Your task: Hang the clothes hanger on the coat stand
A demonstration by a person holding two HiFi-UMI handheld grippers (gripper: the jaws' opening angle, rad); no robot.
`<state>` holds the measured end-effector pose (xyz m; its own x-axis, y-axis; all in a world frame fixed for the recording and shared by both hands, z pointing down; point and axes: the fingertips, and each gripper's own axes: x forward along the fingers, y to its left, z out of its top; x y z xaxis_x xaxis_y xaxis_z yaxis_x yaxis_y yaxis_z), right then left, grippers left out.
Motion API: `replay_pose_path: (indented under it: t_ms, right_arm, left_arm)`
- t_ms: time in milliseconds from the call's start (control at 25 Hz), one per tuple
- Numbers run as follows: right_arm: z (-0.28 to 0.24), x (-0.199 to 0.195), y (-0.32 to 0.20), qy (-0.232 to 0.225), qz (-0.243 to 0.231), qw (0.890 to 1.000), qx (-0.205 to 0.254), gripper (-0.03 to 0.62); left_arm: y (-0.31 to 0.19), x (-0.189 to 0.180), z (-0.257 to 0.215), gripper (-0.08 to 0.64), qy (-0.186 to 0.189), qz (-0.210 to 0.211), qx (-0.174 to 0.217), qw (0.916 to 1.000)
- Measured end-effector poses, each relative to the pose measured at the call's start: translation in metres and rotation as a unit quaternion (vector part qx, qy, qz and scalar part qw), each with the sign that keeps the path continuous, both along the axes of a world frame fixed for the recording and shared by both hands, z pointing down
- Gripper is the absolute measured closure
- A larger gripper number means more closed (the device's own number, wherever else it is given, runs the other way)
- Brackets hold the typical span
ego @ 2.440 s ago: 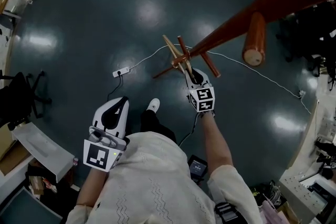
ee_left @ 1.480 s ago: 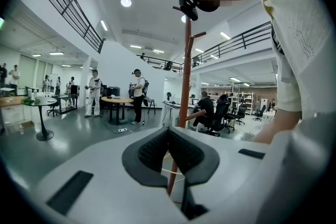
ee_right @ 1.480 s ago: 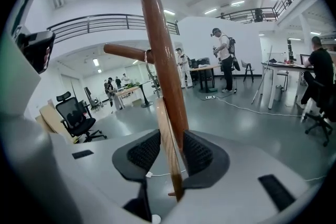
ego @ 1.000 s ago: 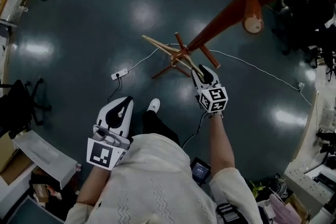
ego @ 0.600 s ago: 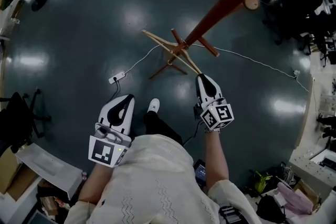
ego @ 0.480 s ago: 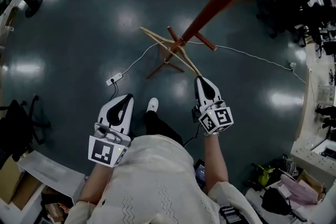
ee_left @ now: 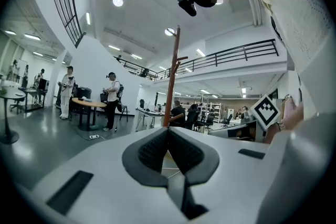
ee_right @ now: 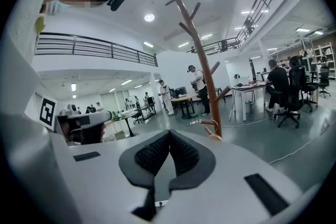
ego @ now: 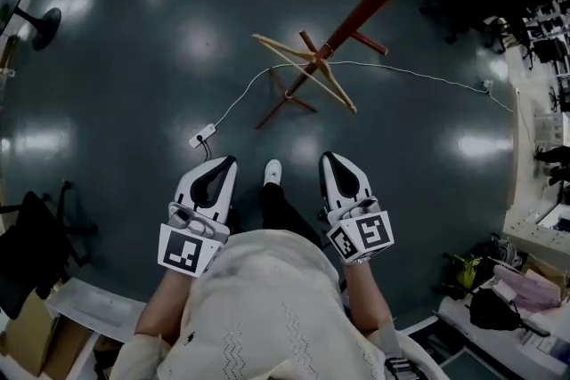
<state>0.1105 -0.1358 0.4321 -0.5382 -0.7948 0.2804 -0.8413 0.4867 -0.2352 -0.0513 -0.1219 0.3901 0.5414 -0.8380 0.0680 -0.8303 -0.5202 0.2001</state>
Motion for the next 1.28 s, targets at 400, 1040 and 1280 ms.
replay_pose_path:
  t_ms: [400,1040,1280]
  right_arm:
    - [-0.059,-0.123,0.079,-0.028,-0.022,0.999,0.028,0.574]
    - [-0.072,-0.131,0.173,-0.008,0.071,0.995,0.063,0.574]
    - [-0.074,-0.113,0.191,0.000,0.087,0.994,0.067,0.574]
  left_arm:
    - [0.062,-0.063,-0.012,0.548,0.005,0.031,0.034,0.9989]
    - [0.142,-0.046,-0.020,0.548,0.018,0.122,0.032,0.9918]
    - [0.153,-0.022,-0.028,0.548,0.016,0.145,0.041,0.9884]
